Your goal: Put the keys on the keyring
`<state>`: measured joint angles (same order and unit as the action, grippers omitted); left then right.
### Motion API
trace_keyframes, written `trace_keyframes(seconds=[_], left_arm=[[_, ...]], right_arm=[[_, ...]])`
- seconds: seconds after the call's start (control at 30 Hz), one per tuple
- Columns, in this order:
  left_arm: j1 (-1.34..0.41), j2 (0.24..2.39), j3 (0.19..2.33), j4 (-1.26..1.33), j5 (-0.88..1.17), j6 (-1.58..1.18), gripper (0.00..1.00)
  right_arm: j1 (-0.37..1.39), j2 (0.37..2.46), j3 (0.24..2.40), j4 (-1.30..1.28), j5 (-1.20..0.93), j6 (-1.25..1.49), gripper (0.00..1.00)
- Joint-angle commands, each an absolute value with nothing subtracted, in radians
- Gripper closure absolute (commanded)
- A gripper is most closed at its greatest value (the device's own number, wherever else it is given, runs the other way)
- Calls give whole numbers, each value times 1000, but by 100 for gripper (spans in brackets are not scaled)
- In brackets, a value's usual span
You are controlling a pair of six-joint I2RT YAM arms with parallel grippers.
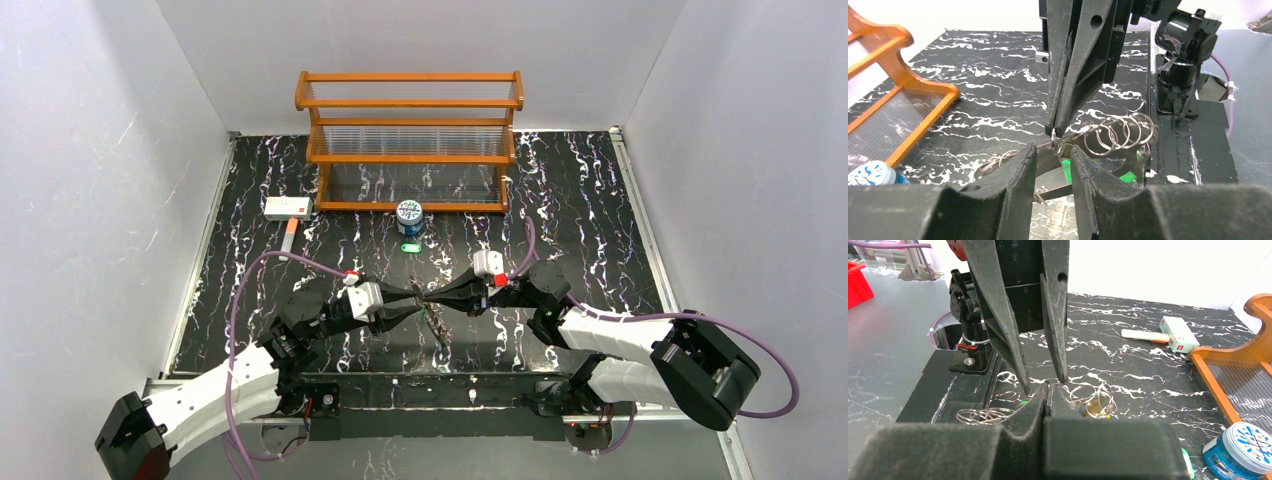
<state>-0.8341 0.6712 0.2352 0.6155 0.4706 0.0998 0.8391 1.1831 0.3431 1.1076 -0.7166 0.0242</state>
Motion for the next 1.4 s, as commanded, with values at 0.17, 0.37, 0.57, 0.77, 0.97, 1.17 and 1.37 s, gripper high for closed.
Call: trace_keyframes(seconds=[0.17,0.37,0.57,0.77,0.97,1.17,1.37], left_arm=[[-837,635,233,632,448,97,69],[-837,723,267,654,461,91,74],[-836,759,272,701,485,71,89],[-837,751,274,719,491,68,96],[-837,752,278,720,494,57,88],[-837,762,284,721,505,51,76],[-837,790,290,721,520,57,92]], right_arm=[[839,1154,373,1167,-711,12,99],[838,1164,375,1180,-713,18,99],[839,1157,381,1156,-716,6,99],[838,1157,383,1134,-714,2,99],[839,1157,388,1126,-714,2,99],[839,1156,391,1124,-716,2,99],[839,1152,391,1124,-715,2,99]])
